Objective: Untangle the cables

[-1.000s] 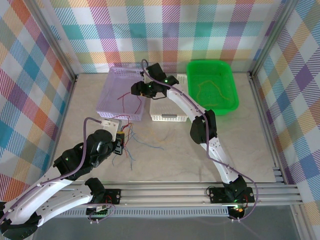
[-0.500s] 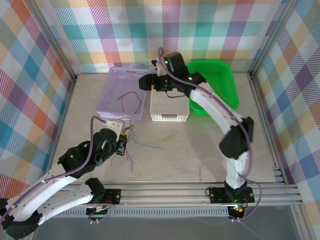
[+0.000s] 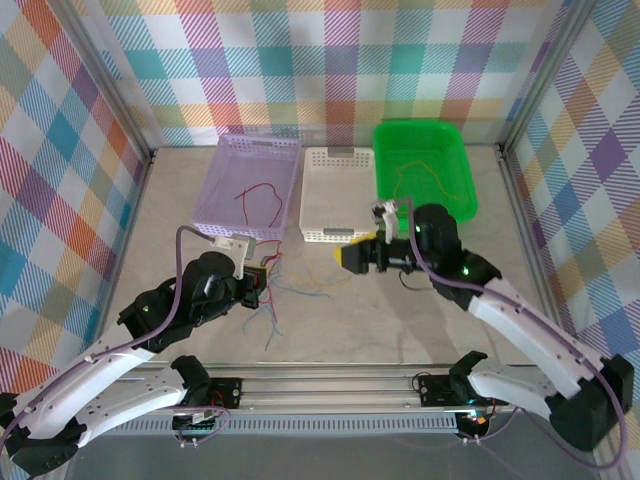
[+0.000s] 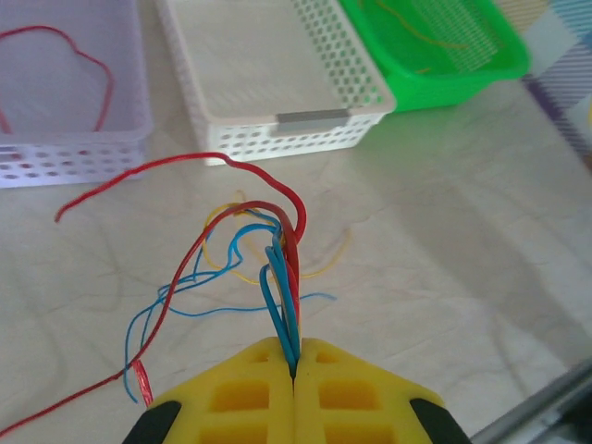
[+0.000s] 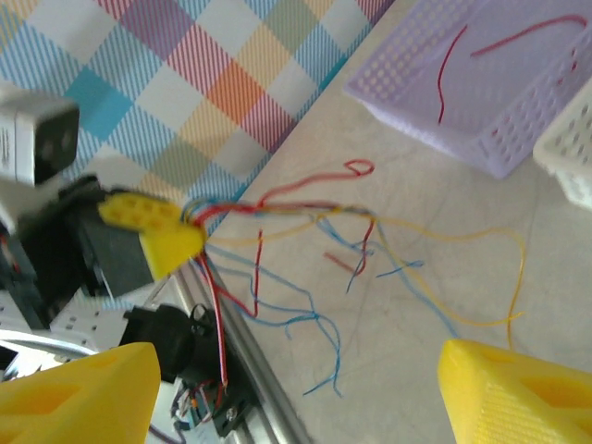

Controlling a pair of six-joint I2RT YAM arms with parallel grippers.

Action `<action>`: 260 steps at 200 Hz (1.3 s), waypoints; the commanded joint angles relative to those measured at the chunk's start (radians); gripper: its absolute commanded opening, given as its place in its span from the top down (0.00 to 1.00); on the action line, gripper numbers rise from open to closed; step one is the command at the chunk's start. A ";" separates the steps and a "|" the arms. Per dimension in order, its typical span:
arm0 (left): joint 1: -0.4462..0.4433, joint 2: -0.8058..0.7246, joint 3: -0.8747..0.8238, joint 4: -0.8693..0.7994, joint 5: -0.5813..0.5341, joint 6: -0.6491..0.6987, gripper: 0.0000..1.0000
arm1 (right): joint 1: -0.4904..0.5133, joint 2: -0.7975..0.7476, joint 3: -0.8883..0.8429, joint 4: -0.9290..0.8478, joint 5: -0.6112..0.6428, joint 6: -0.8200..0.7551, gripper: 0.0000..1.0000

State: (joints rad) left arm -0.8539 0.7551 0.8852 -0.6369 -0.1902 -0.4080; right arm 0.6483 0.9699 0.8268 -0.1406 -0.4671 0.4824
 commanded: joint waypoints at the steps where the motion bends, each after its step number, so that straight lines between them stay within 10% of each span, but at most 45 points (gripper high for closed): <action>1: 0.008 0.048 -0.012 0.168 0.105 -0.154 1.00 | 0.021 -0.097 -0.145 0.164 -0.037 0.058 0.22; 155: -0.104 0.383 0.067 0.478 0.135 -0.340 1.00 | 0.188 0.056 -0.321 0.445 0.167 0.012 0.28; 220: -0.106 0.340 0.043 0.475 0.141 -0.347 1.00 | 0.189 0.080 -0.297 0.394 0.198 0.000 1.00; 260: -0.106 0.276 0.024 0.418 0.124 -0.324 0.83 | 0.189 0.027 -0.293 0.352 0.209 -0.021 1.00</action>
State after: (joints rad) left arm -0.9543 1.1072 0.9203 -0.2111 -0.0597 -0.7448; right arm 0.8375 1.0348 0.5121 0.2604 -0.2840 0.4854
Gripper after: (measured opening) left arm 0.097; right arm 0.055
